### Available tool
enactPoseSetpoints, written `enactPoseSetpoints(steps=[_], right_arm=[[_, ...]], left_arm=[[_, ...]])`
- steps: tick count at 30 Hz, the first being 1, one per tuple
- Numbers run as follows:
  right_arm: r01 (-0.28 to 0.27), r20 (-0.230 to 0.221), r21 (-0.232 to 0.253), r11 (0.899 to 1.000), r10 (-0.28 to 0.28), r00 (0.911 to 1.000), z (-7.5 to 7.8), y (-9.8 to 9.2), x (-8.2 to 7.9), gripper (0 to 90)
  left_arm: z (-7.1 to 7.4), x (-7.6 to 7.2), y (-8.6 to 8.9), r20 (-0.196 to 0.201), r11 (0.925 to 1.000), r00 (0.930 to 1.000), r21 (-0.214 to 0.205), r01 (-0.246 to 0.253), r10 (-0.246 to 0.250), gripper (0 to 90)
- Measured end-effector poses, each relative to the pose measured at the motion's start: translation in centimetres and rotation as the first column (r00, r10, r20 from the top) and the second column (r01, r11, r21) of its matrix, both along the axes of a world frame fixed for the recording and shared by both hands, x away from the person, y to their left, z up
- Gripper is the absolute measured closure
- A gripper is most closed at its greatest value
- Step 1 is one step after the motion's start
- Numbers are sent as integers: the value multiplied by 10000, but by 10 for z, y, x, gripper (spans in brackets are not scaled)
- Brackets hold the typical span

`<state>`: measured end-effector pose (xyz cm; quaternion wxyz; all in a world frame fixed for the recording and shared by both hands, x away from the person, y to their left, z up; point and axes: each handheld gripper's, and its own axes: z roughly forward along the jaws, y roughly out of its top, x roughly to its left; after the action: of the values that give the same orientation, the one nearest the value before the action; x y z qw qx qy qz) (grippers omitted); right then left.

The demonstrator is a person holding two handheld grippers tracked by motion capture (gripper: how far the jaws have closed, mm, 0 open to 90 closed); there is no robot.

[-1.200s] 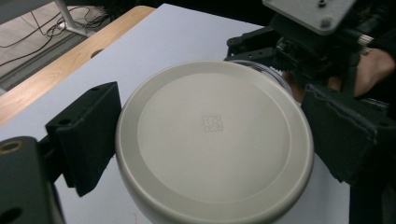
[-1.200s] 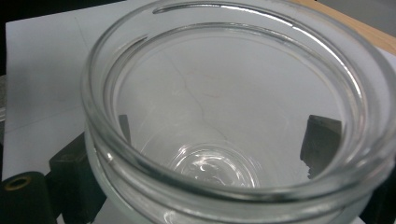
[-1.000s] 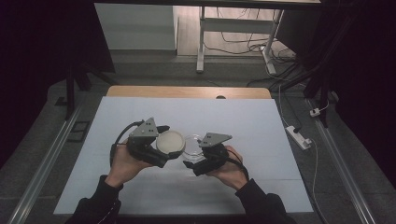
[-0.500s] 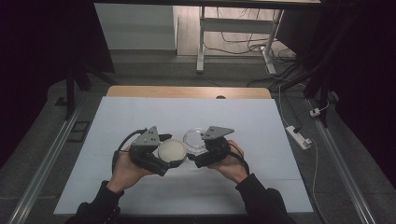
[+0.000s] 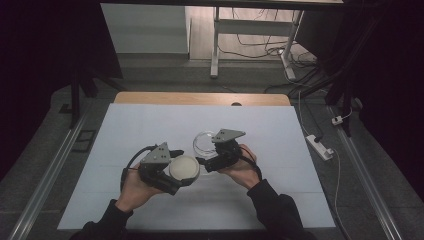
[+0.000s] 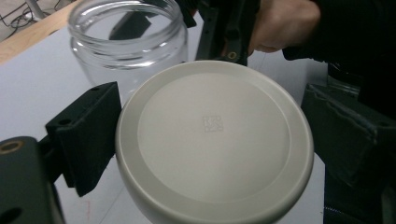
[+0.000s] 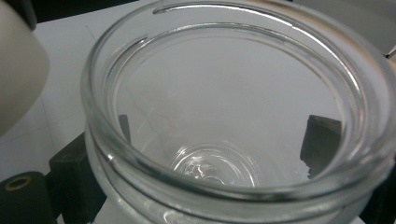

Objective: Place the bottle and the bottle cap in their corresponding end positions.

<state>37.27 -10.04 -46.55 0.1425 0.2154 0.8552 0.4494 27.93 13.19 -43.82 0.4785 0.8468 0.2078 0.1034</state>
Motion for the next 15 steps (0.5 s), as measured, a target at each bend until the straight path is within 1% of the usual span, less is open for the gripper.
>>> enactPoseSetpoints(steps=[6,10,11,15], right_arm=[[83,-1,-14,10000,-83,10000,-1,3,6,65],[141,4,0,9999,-141,9999,-3,5,11,65],[168,-18,-29,9999,-168,9999,-3,5,12,65],[215,7,-92,9997,-215,9998,-5,7,17,65]], left_arm=[[-9,-3,-3,-22,10000,10000,66,-9,9,88],[-16,-5,-5,-111,10000,9999,-3,-21,21,89],[-16,-5,-5,-111,10000,9999,-3,-21,21,88],[-27,-7,-12,-167,9999,9998,104,-45,47,88]])
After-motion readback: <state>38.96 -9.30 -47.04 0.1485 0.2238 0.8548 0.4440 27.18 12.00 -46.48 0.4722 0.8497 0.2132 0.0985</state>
